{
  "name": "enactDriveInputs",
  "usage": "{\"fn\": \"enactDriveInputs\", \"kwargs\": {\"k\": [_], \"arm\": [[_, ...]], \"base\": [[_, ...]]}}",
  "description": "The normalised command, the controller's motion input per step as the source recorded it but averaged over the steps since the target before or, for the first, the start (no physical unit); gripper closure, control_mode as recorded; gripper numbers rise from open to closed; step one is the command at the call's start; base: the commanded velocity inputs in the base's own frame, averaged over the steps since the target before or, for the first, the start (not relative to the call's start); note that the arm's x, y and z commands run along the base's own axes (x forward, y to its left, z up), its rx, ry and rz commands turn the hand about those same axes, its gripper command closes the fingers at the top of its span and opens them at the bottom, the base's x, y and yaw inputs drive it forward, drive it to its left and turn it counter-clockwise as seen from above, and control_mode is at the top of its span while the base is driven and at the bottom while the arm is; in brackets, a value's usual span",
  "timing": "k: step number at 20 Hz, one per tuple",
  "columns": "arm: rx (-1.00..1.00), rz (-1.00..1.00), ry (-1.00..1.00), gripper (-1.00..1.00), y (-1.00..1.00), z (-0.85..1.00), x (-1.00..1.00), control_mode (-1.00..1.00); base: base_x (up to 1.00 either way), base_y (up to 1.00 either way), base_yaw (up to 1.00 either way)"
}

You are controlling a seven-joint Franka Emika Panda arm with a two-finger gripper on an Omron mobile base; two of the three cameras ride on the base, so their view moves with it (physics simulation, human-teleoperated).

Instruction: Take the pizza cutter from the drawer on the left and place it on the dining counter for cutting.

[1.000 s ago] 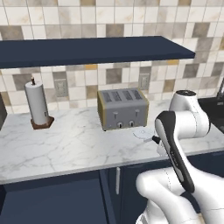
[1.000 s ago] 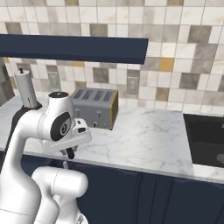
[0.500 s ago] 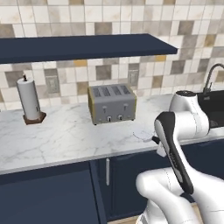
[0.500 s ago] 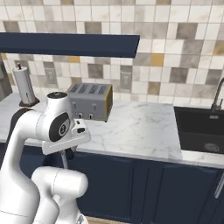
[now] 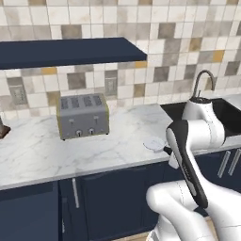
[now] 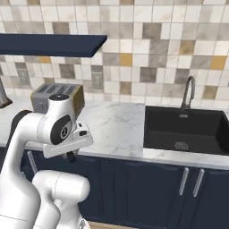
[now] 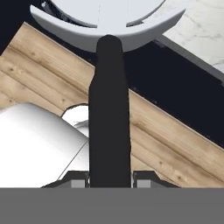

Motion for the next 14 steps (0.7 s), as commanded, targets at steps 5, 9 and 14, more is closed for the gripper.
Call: {"fn": "enactDriveInputs", "kwargs": {"k": [5,9,14], "arm": [[0.0,0.0,0.0,1.0,0.0,0.0,0.0,1.0],[0.0,0.0,0.0,1.0,0.0,0.0,0.0,1.0],[0.0,0.0,0.0,1.0,0.0,0.0,0.0,1.0]], "base": [[0.01,-0.68,-0.17],[0.11,-0.4,-0.48],[0.07,-0.15,-0.71]]}}
